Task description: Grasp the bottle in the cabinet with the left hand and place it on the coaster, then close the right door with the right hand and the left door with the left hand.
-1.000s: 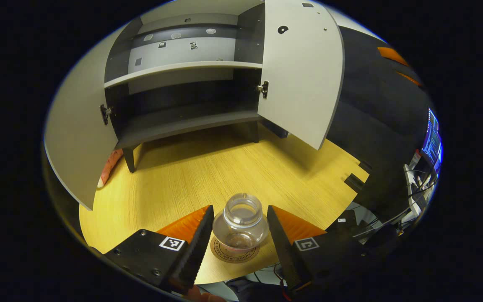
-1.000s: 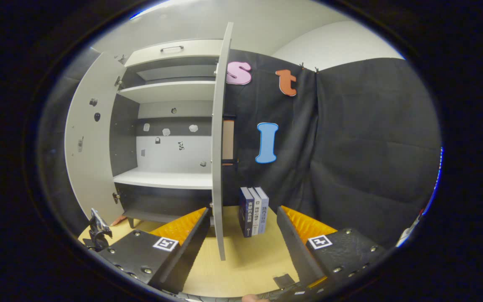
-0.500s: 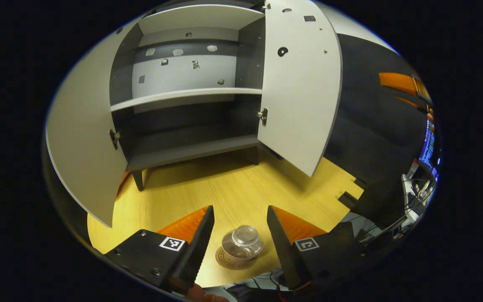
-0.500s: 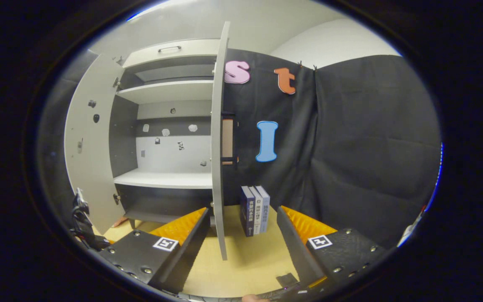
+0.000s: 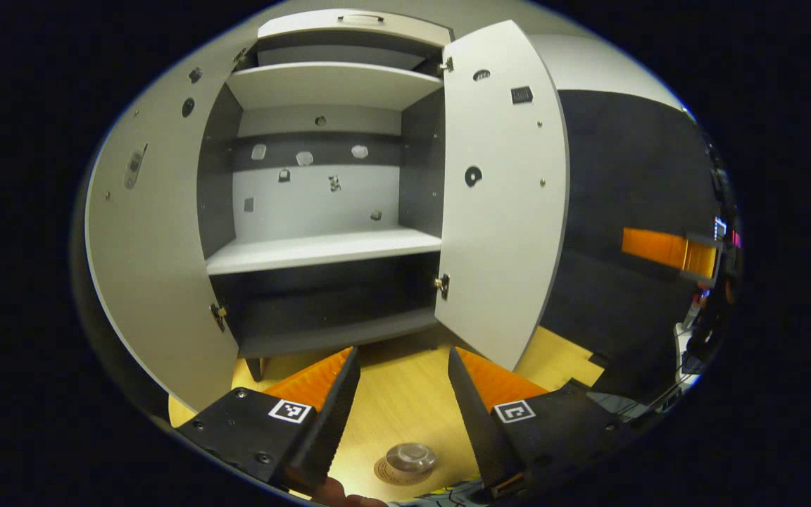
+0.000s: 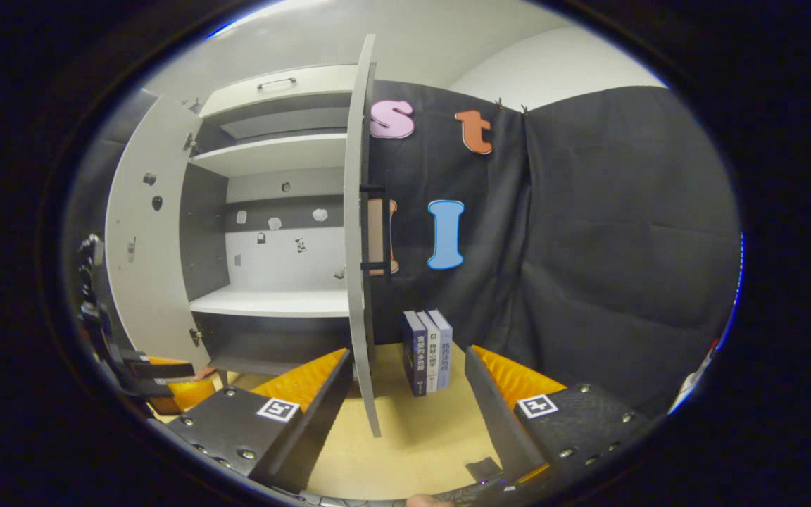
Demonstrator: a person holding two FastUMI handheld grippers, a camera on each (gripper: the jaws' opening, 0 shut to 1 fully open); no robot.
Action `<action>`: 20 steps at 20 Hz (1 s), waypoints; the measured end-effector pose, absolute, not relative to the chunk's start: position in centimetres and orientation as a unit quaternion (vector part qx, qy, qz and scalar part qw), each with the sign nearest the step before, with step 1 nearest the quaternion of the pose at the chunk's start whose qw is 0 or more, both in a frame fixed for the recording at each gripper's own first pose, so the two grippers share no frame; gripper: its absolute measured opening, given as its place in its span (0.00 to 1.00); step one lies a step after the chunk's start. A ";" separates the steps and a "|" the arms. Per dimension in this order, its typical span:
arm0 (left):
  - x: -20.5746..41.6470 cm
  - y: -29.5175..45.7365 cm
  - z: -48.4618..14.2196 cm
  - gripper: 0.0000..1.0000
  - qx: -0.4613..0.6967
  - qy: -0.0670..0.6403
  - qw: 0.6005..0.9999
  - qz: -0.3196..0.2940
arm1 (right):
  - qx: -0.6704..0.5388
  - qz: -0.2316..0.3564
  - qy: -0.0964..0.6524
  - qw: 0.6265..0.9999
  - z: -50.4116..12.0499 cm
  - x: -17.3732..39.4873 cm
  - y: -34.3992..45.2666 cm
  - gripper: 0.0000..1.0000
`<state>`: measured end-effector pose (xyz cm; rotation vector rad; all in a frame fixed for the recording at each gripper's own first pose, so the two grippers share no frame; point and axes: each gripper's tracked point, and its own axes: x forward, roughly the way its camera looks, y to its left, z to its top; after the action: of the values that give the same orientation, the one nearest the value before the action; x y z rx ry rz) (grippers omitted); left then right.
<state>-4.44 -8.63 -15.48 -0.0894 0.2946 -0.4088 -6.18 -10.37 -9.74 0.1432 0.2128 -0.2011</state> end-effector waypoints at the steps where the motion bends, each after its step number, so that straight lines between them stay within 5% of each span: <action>1: -4.0 -8.4 -14.2 0.79 -0.049 0.133 0.970 -0.197 | 0.072 -0.100 0.106 0.987 -9.8 -6.1 -10.4 0.97; 9: -1.0 -3.7 -4.6 0.87 -0.073 0.033 0.990 -0.115 | 0.072 -0.103 0.102 0.987 -9.5 -5.4 -10.8 0.97; 20: -2.2 2.3 -4.4 0.92 -0.064 0.025 0.997 -0.030 | 0.035 -0.131 0.073 0.988 -7.2 -1.8 -13.8 0.97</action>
<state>-2.20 2.26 -4.45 -0.1289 0.0494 -0.0594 -1.82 -13.80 -7.17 0.0705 0.1457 -0.2636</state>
